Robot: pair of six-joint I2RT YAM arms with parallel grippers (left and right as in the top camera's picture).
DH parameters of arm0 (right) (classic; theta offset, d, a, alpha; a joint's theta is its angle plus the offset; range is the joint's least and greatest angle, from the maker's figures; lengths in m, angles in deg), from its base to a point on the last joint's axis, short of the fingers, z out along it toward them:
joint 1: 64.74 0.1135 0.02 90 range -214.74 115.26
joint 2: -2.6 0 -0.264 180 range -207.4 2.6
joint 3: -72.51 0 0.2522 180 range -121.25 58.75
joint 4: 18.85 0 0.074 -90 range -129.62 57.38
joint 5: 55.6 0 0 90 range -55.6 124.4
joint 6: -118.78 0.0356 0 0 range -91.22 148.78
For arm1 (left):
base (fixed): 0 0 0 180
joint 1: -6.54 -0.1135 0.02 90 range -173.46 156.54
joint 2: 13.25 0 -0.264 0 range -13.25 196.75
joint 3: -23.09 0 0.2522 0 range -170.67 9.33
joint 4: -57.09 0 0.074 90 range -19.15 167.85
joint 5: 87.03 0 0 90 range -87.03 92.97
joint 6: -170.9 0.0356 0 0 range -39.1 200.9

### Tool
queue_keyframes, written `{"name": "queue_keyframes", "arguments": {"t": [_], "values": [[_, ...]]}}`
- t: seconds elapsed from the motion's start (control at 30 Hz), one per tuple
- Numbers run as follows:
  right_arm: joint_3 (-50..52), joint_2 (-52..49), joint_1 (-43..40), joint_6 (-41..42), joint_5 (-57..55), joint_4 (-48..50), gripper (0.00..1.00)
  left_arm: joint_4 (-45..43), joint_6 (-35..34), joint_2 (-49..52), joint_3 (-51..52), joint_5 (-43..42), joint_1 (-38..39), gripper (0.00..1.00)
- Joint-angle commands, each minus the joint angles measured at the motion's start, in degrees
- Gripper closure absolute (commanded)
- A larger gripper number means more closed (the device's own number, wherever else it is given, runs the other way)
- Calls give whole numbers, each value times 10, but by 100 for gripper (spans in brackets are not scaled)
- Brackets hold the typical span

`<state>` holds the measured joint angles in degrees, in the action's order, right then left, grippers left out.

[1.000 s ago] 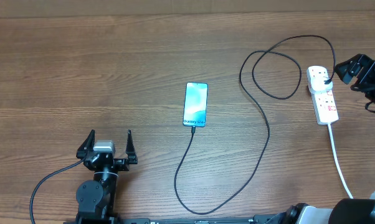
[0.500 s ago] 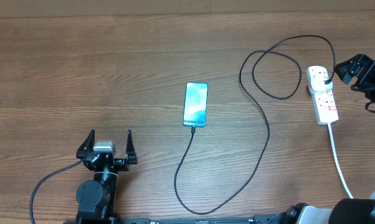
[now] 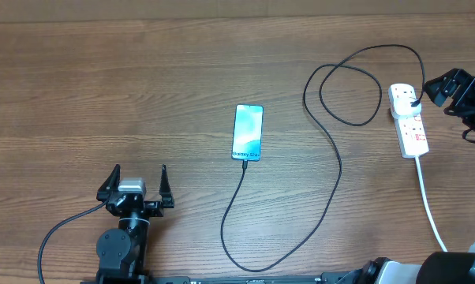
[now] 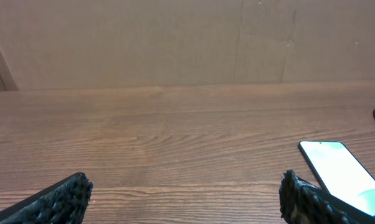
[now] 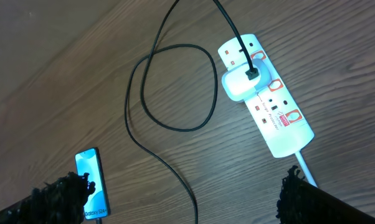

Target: Plug charger to phone and switch on socket

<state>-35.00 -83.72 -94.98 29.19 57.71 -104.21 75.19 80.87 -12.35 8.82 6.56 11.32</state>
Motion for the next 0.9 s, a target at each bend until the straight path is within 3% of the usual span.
{"name": "queue_keyframes", "arguments": {"t": [0.0,0.67,0.87], "values": [[-8,2,2,0,-2,1,0,0,-8,-7,2,-6,-4,0],[-6,10,5,-2,-5,2,0,0,-8,-7,2,-6,-4,0],[23,57,61,-2,-6,90,0,0,-8,-7,2,-6,-4,0]]}}
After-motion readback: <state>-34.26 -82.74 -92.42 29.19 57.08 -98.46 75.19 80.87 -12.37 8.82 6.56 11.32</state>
